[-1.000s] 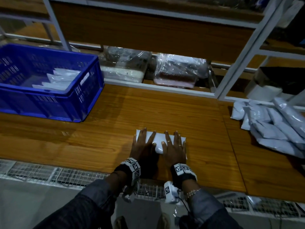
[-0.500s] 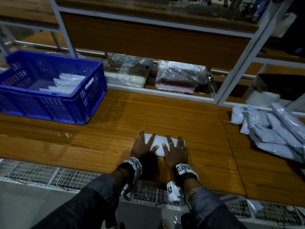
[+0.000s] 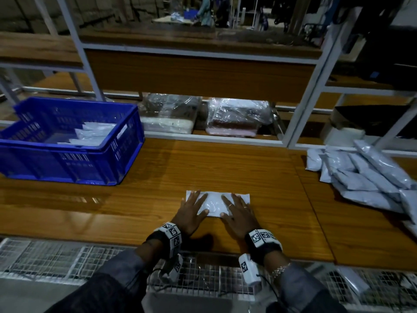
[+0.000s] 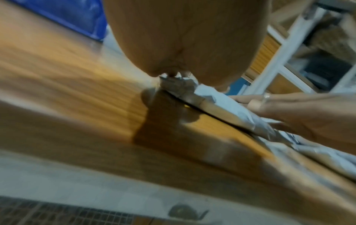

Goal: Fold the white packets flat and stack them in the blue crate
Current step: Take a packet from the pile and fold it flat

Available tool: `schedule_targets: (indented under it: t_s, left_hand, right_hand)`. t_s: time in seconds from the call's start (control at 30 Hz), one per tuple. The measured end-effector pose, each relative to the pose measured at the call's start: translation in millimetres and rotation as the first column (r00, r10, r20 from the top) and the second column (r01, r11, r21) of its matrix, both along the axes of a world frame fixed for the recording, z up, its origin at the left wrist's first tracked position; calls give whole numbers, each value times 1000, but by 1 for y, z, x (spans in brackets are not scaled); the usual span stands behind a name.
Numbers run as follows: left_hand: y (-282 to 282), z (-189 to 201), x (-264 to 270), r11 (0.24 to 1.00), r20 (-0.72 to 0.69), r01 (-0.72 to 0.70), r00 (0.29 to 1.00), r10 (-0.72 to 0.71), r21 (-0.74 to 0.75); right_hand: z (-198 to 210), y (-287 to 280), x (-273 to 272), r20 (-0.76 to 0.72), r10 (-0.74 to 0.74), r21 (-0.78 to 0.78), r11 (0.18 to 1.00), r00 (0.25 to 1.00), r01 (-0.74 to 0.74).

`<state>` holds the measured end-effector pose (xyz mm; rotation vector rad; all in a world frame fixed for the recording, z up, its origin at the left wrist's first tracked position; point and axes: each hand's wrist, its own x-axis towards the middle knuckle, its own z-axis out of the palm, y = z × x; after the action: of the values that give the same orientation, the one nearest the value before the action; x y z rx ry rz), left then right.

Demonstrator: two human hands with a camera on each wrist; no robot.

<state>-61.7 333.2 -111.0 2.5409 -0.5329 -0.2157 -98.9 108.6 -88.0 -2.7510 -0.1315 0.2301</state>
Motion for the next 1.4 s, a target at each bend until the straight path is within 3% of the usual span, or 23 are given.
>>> schedule_targets:
  t_s: [0.13, 0.23, 0.3, 0.43, 0.53, 0.67, 0.73, 0.83, 0.97, 1.03, 1.23, 1.4]
  left_hand:
    - [7, 1, 6, 991, -3, 89, 996, -89, 103]
    - [12, 9, 16, 991, 39, 67, 997, -72, 117]
    - [14, 23, 26, 997, 49, 36, 998, -39, 64]
    - [24, 49, 42, 985, -71, 24, 997, -37, -173]
    - [34, 58, 47, 947, -182, -105, 982, 50, -305]
    - [41, 38, 48, 853, -292, -318, 934, 206, -413]
    - [40, 27, 51, 811, -329, -417, 897, 294, -411]
    - [29, 27, 47, 876, -265, -396, 907, 327, -275]
    - [25, 16, 35, 940, 7, -337, 941, 337, -47]
    - [17, 17, 28, 964, 73, -264, 963, 260, 39]
    - [-13, 26, 18, 977, 156, -88, 986, 58, 195]
    - [-27, 15, 28, 953, 150, -128, 985, 89, 275]
  right_hand:
    - [6, -8, 6, -52, 33, -43, 998, 998, -36]
    - [18, -16, 18, -108, 38, -12, 999, 993, -40]
    - [32, -22, 26, -117, 7, 43, 999, 993, -2]
    - [63, -32, 44, -130, 26, 115, 993, 991, -11]
    - [75, -42, 49, -136, 6, 164, 986, 991, 16]
    - [68, -43, 53, -107, -52, 209, 975, 993, 74]
    - [61, -41, 56, -11, -116, 121, 986, 993, 116]
    - [55, -30, 52, 144, -120, -68, 989, 982, 131]
    - [42, -9, 31, 153, -80, -105, 990, 985, 96]
    - [32, -1, 22, 152, -46, -110, 992, 987, 64]
    - [15, 29, 29, 76, -4, -56, 998, 997, 8]
    - [11, 39, 46, -1, -42, -107, 993, 999, 42]
